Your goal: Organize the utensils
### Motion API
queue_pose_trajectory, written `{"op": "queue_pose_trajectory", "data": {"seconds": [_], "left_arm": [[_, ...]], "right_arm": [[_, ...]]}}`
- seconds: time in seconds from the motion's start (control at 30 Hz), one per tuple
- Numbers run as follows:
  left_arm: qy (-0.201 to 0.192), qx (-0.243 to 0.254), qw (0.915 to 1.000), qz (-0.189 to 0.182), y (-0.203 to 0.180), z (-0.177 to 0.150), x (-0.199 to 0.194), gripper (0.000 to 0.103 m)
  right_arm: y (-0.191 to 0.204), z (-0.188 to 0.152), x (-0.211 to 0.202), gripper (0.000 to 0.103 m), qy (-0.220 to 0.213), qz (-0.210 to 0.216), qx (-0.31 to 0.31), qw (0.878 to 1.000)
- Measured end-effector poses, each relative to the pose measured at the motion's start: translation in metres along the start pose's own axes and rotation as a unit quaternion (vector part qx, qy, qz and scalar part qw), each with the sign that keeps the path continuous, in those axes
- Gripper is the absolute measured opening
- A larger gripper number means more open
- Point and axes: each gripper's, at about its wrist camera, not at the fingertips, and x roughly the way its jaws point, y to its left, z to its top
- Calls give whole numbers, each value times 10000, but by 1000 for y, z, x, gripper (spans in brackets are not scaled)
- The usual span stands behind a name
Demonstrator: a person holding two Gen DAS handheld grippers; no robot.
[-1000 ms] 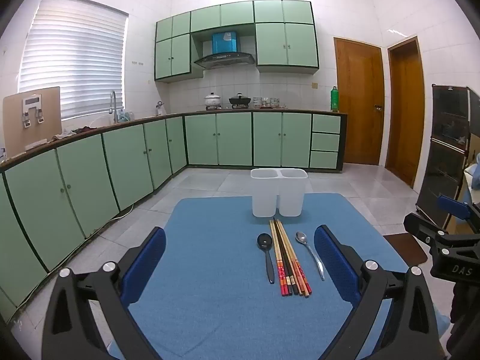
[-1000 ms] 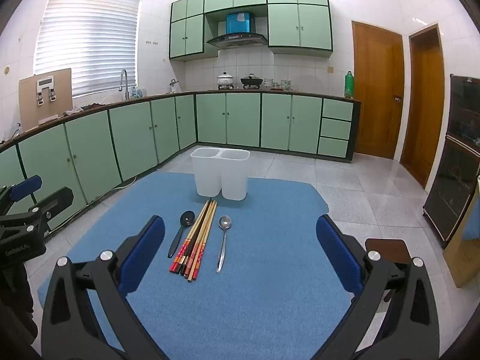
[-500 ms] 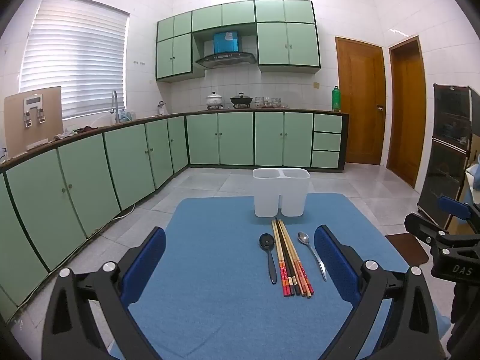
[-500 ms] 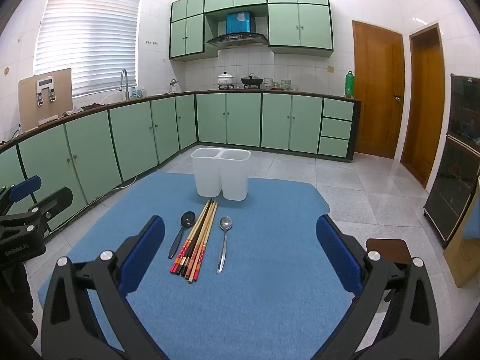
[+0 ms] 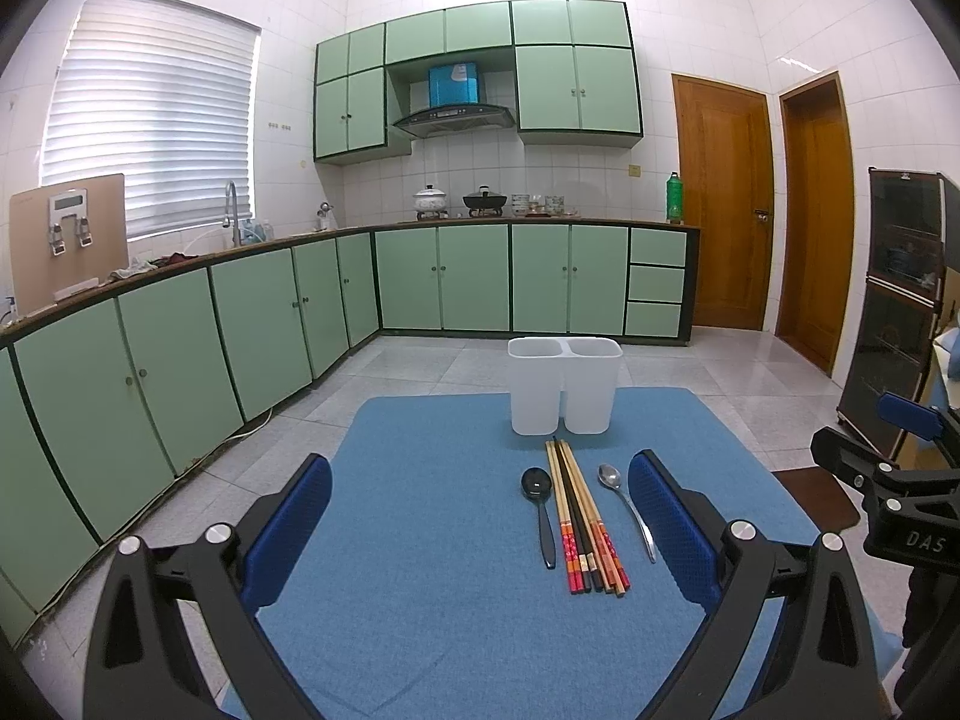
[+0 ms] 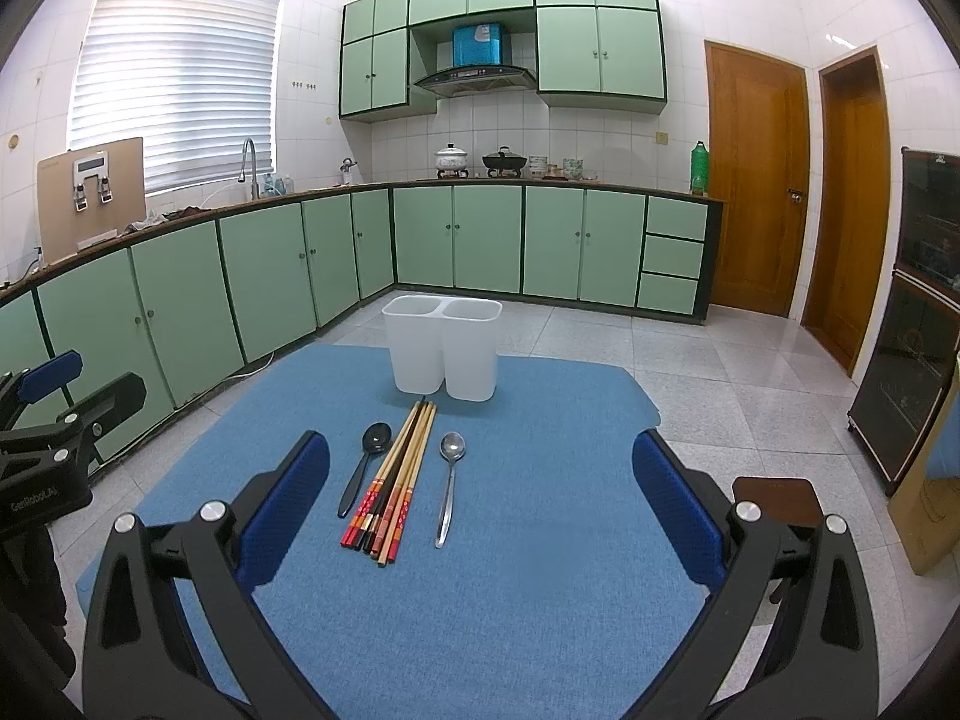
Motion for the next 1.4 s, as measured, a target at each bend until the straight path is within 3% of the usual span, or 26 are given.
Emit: {"op": "queue_pose_trajectory", "data": {"seconds": [1.4], "left_arm": [[72, -22, 10000, 64, 11, -3, -3, 97]], "right_arm": [[-3, -12, 13, 98, 68, -3, 46, 10000]]}}
